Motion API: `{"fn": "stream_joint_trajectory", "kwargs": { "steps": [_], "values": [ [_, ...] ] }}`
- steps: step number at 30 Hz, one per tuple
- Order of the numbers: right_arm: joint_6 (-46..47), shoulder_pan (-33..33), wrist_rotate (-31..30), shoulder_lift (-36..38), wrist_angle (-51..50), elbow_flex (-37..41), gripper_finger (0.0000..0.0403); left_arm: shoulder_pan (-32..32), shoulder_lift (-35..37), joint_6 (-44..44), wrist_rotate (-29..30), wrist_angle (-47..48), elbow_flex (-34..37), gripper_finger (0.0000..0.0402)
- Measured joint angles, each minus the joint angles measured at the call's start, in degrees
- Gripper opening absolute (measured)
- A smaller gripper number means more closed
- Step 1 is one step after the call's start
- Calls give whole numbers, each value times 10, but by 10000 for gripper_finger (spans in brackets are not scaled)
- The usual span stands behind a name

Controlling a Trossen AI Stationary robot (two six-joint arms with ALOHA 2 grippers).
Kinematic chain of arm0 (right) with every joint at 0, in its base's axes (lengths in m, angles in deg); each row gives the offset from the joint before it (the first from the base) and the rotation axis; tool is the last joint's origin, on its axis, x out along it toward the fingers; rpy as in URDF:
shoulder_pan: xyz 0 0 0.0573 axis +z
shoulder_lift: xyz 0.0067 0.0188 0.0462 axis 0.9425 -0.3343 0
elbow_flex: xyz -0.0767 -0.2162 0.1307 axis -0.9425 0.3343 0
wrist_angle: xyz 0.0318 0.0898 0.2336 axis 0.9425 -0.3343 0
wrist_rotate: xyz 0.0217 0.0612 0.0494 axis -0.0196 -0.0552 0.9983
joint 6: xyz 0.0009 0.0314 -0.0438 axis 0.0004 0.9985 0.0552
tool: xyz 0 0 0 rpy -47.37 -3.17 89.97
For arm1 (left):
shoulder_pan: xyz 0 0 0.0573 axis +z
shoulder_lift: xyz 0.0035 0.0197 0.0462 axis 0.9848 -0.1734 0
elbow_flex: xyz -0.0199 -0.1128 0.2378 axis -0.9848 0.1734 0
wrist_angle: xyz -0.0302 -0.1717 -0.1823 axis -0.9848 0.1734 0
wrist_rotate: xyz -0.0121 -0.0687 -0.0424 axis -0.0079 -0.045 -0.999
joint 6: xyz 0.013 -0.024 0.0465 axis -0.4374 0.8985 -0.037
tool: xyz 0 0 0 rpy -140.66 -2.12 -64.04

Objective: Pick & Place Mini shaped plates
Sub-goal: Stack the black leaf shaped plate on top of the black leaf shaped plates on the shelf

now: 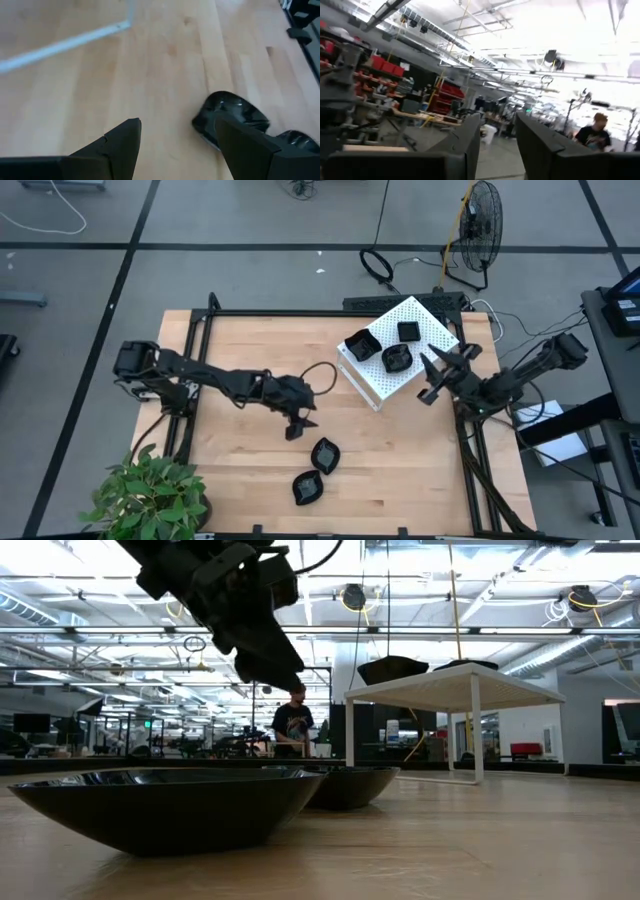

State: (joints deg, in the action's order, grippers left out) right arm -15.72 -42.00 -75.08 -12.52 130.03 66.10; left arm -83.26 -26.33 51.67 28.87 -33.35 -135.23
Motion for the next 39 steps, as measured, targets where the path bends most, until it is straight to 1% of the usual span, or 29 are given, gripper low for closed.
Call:
{"fn": "stream_joint_trajectory", "kwargs": {
  "steps": [6,7,10,13,17,19,22,25,28,30,35,39],
  "values": [
    [-63,2,0,46,3,29,109,-14,-7,62,-2,-1,0,253],
    [-69,2,0,54,3,36,109,-12,-6,83,-4,-1,1,253],
    [-89,2,0,79,4,63,109,-8,-5,183,-26,-15,-2,253],
    [-98,2,2,98,3,97,110,-26,-5,248,-30,-21,-2,253],
    [-98,2,3,111,4,133,109,-59,-12,296,-3,-24,-2,253],
    [-98,1,20,112,16,142,110,-69,-16,323,11,-10,-1,253],
    [-103,2,47,111,16,143,109,-73,-42,373,14,-3,-3,253],
    [-94,1,55,111,16,144,110,-75,-87,417,-8,11,-3,253],
    [-88,2,63,111,15,144,109,-76,-120,418,-42,38,-14,253],
    [-82,1,63,110,13,144,109,-76,-135,408,-49,34,-22,252],
    [-70,1,61,110,10,145,108,-73,-146,390,-49,32,-31,252],
    [-53,1,61,110,8,145,105,-73,-147,400,-41,24,-32,252]
  ]
}}
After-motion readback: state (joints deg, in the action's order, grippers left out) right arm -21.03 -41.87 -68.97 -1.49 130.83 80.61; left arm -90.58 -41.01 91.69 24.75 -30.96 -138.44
